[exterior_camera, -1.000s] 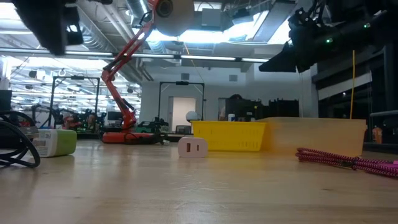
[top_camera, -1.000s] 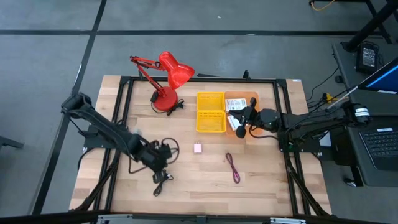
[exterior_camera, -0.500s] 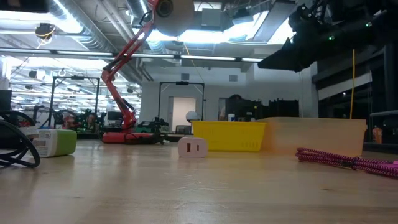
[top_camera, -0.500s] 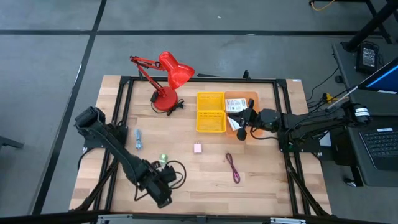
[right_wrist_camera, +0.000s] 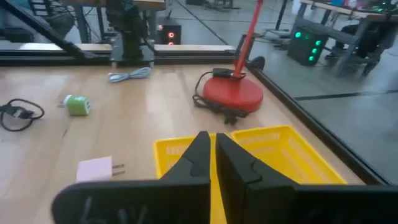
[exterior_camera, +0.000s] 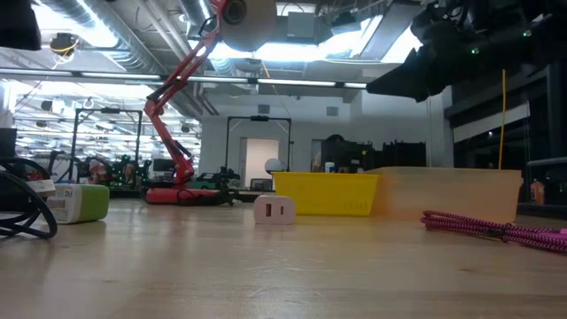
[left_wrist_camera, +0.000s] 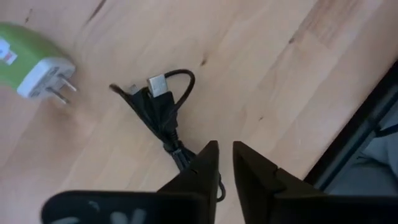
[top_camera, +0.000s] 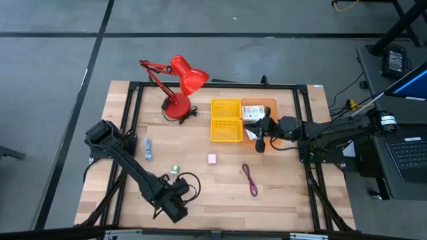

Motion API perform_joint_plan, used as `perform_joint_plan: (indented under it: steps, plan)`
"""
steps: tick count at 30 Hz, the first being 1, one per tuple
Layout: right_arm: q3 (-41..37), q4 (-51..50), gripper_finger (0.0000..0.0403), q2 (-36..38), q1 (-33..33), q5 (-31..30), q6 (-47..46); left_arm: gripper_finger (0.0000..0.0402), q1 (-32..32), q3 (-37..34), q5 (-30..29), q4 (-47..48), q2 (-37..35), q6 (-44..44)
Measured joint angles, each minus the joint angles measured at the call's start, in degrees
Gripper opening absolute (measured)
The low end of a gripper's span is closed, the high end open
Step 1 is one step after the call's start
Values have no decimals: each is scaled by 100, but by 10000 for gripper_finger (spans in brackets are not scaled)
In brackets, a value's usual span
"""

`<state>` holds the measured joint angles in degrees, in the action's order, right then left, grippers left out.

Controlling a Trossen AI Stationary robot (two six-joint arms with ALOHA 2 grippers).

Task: Pick and place items into bin
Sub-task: Put the black charger cable into the top yellow bin

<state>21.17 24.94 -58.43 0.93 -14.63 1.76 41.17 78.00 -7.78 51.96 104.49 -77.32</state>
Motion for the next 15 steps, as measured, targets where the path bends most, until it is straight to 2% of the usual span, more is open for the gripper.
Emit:
perform_joint_plan:
  steps: [9,15]
  plan:
    - [0,-3,10,0,0,30,4,117,7,-110,14,125,4,-560]
    - [0,-3,10,0,0,30,24,150,45,-293,37,106,4,-1072]
